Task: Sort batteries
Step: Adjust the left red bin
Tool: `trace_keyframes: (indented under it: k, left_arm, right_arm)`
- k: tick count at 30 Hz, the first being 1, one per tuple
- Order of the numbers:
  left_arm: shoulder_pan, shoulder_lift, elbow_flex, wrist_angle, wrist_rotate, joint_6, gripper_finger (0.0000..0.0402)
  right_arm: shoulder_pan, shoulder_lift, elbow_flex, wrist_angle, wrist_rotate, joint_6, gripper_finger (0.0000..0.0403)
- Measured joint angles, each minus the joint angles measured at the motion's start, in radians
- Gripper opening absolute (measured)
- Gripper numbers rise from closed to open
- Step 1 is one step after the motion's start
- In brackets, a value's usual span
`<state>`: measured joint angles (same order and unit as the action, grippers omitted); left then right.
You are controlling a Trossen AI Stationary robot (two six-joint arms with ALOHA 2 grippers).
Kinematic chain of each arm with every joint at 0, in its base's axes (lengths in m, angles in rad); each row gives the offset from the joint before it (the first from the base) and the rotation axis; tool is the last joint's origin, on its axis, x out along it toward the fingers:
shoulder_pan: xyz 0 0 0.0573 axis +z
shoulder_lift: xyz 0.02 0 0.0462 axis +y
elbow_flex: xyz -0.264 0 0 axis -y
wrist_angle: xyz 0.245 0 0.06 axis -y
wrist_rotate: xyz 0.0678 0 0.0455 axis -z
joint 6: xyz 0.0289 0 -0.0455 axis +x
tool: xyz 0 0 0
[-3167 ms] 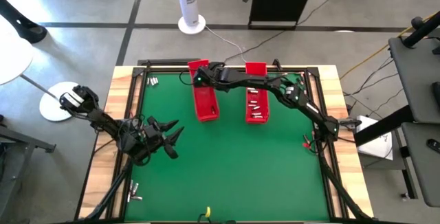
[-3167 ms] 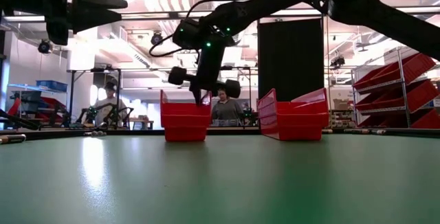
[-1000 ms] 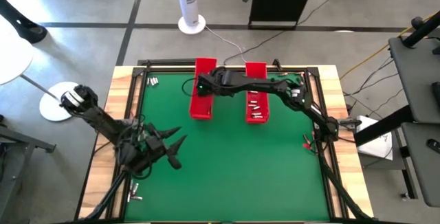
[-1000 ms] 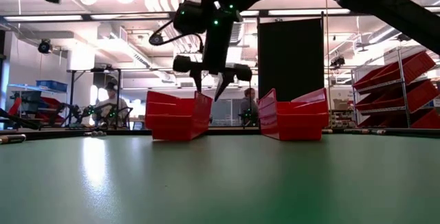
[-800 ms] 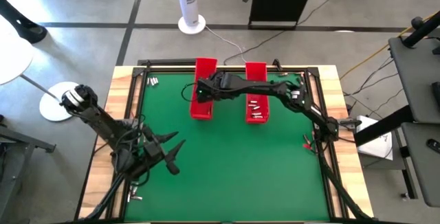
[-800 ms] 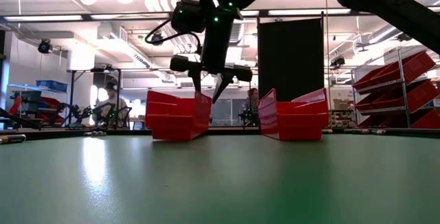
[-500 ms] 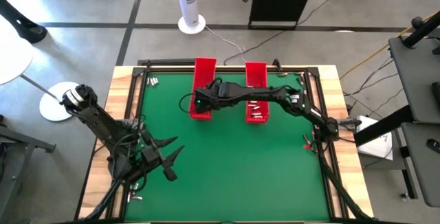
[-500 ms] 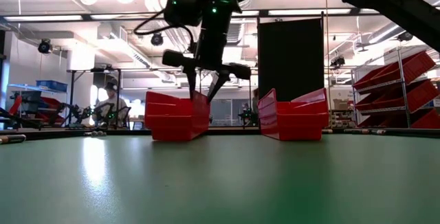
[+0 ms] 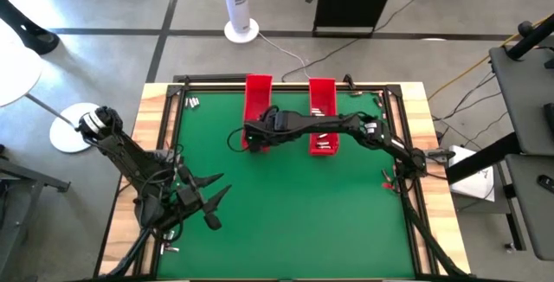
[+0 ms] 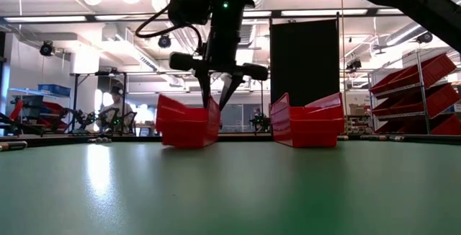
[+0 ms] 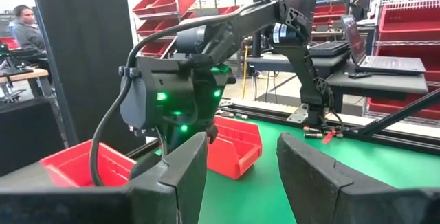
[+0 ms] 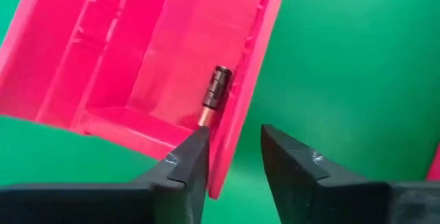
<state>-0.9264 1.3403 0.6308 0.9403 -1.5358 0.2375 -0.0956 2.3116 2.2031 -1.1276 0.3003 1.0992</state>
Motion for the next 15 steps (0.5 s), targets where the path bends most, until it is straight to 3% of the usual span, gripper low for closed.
trace_keyframes:
  k: [10,15]
  left_arm:
    - [-0.003,0.0,-0.001,0.0,0.0,-0.004,0.0158]
    - [-0.003,0.0,-0.002,0.0,0.0,-0.015,0.0158]
  right_arm:
    - [0.011,0.0,0.0,0.009,-0.014,0.046,0.003]
    - [0.026,0.0,0.0,0.01,-0.014,0.11,0.0013]
